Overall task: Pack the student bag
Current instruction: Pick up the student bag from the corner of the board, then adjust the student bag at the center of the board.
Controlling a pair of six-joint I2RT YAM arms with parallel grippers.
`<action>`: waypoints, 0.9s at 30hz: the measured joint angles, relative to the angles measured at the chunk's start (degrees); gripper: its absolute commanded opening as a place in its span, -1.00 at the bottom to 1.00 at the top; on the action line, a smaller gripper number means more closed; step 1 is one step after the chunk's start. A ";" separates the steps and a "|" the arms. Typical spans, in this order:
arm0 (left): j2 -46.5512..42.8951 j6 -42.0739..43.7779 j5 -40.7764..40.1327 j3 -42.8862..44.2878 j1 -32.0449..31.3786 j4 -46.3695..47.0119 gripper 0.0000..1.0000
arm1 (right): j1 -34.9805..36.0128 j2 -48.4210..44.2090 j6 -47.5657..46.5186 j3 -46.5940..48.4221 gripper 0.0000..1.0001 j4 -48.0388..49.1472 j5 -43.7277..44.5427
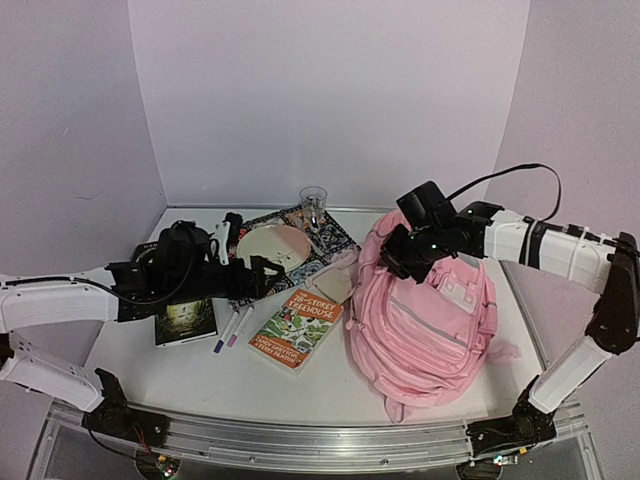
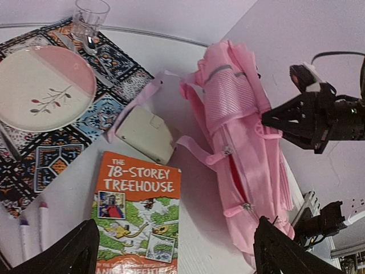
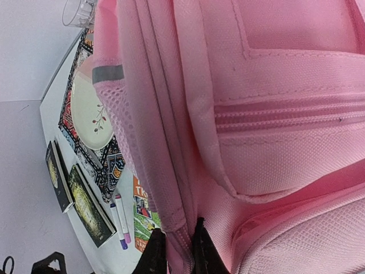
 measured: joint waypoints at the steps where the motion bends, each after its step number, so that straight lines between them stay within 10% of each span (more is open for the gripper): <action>1: 1.50 -0.35 -0.39 0.54 -1.21 1.12 0.90 | 0.25 1.19 0.52 0.80 -1.00 0.25 0.22; 6: 9.29 -1.58 -1.06 3.95 -5.63 4.16 0.88 | 1.40 8.89 1.44 5.88 -0.95 1.43 0.86; 15: 21.15 -4.16 -0.96 10.38 -8.32 7.02 0.72 | 2.71 14.84 -8.15 10.84 0.17 3.96 1.77; 27: 29.16 -7.18 3.28 13.81 -8.33 7.12 0.52 | -7.54 -3.77 -28.44 -7.88 0.70 1.33 -2.71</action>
